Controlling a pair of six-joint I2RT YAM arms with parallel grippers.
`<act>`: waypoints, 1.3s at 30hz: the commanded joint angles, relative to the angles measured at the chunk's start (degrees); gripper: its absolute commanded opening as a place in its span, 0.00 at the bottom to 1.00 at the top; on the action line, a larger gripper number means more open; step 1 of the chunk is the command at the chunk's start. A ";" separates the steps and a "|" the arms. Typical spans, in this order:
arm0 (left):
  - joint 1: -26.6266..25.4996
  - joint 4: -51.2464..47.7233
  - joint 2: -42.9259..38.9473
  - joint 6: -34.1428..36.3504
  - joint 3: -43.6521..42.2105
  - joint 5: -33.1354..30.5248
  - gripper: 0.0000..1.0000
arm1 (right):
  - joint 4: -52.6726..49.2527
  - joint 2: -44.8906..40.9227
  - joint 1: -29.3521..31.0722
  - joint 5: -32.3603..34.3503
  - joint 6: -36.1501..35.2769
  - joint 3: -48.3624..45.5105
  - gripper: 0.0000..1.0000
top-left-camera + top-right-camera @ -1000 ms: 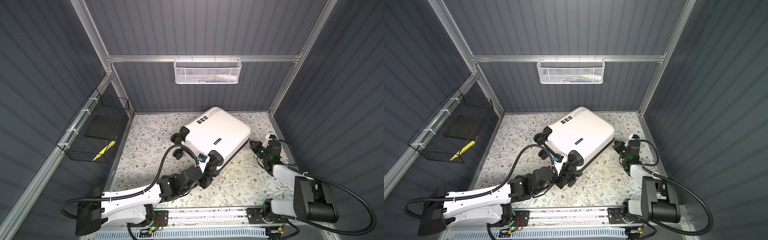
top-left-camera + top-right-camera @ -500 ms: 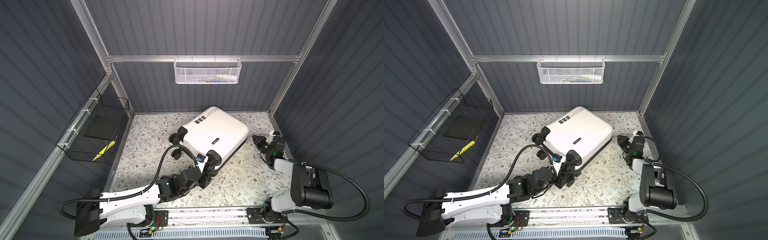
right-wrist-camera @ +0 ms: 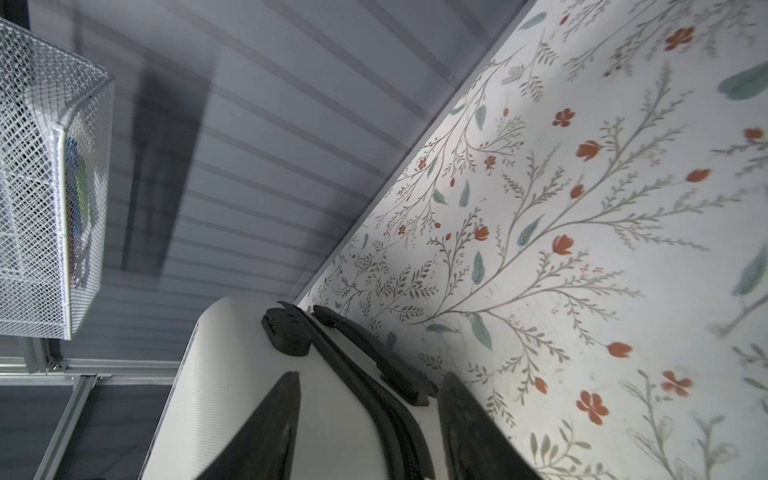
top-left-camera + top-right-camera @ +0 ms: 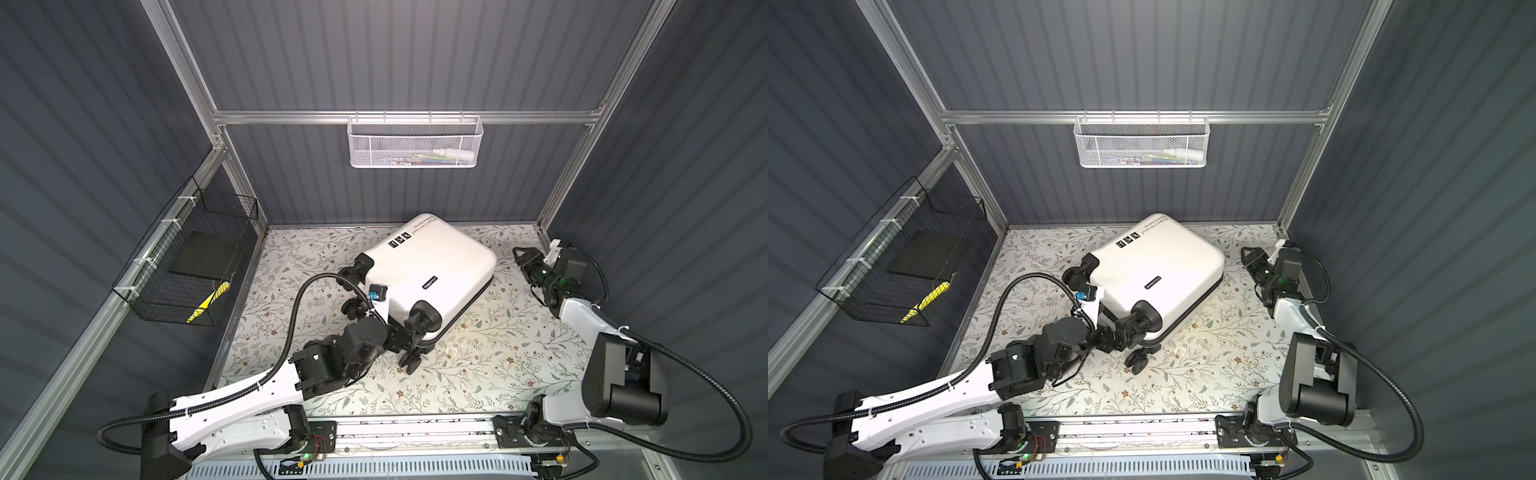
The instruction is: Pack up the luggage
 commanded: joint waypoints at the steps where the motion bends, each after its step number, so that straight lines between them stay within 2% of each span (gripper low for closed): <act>1: 5.47 -7.02 0.32 -4.11 4.41 3.30 1.00 | -7.98 4.35 0.54 -5.27 -1.94 5.80 0.57; 7: 18.36 -11.27 6.40 -6.21 9.98 18.86 1.00 | -15.15 12.42 2.64 -9.75 -4.94 16.28 0.58; 12: 22.94 -9.02 10.59 -7.59 11.48 26.71 1.00 | -17.87 17.02 4.49 -11.82 -7.04 20.61 0.58; 17: 24.98 -6.37 13.05 -8.26 11.72 30.54 1.00 | -18.77 18.45 6.37 -13.99 -9.00 20.60 0.57; 23: 28.63 -4.29 17.07 -6.26 13.84 35.81 1.00 | -17.22 15.90 9.31 -15.55 -11.28 15.42 0.53; 32: 34.28 -7.87 24.90 2.16 22.22 43.12 1.00 | -9.95 7.98 13.70 -15.24 -9.93 -0.10 0.49; 39: 37.60 -11.11 32.70 8.19 31.09 46.42 1.00 | -4.85 0.15 20.95 -12.18 -7.87 -12.07 0.48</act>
